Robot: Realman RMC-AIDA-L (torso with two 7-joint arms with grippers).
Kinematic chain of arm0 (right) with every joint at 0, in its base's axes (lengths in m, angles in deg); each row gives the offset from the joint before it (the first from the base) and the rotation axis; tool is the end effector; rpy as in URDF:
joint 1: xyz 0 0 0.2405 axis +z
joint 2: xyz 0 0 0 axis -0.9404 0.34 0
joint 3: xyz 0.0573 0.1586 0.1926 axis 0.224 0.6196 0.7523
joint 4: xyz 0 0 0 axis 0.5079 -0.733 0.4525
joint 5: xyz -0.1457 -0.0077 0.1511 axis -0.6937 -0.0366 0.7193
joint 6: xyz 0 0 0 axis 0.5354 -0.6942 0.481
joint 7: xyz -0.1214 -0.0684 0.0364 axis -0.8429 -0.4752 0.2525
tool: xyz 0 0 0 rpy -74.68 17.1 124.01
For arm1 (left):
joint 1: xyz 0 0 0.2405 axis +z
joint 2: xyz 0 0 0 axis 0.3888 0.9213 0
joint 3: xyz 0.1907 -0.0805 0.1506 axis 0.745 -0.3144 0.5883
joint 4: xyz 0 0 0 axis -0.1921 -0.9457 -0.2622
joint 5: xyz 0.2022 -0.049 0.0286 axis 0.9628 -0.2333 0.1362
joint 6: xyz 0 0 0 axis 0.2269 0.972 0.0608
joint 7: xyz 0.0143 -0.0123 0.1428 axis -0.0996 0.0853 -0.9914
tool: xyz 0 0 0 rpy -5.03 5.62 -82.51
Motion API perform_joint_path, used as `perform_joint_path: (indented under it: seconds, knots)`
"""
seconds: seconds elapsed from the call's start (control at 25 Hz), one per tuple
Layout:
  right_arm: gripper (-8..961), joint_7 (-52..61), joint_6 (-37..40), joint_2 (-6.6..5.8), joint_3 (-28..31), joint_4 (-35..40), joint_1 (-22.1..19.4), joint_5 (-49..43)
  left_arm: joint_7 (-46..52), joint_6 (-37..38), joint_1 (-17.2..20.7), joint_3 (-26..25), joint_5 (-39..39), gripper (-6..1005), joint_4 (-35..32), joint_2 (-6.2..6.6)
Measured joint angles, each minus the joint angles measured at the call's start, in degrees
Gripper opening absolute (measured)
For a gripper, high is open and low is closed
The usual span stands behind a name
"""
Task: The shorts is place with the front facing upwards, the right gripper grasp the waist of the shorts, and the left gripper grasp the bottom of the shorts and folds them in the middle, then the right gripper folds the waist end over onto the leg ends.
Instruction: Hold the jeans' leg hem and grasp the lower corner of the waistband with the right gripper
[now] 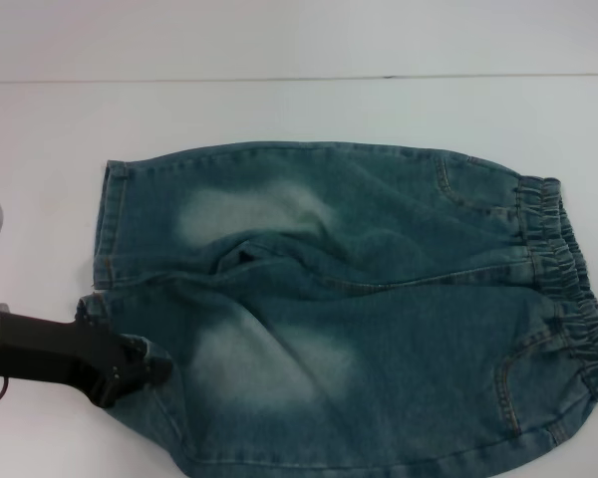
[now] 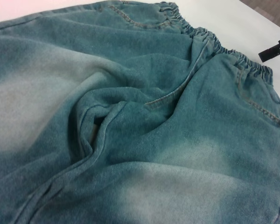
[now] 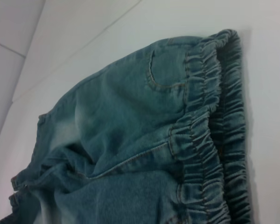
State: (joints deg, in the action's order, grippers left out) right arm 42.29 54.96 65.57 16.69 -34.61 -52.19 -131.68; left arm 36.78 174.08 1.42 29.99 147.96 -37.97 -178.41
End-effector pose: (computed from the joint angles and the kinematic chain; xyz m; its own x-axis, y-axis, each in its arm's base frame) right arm 0.3903 0.2504 0.0889 0.0929 -0.8871 -0.4521 -0.9910 -0.1265 0.0445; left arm -0.2713 0.2854 0.0128 0.7945 0.6000 0.0938 0.6073 -0.7861 -0.1153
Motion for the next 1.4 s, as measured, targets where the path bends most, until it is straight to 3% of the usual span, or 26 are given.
perform_joint_path:
  seconds: [0.48, 0.72, 1.04, 1.4]
  knots:
    - [916, 1.6, -1.3, 0.0, 0.1, -0.2, 2.4, -2.9, 0.1, 0.3, 0.4, 0.0, -0.2, 3, 0.0, 0.0]
    - [915, 1.8, -1.1, 0.66, -0.4, 0.1, 3.0, -3.0, 0.2, 0.4, 0.4, 0.0, -0.4, 4, 0.0, -0.02]
    - [915, 2.9, -0.7, -0.84, -0.6, 0.3, 2.1, -3.2, 1.3, 0.6, 0.0, 0.5, -0.9, 4, -0.4, 0.08]
    - [916, 3.4, -0.3, -0.98, -0.7, 0.7, 3.8, -6.0, 4.7, 0.6, 0.9, 3.6, -3.1, 4, -4.0, -0.22]
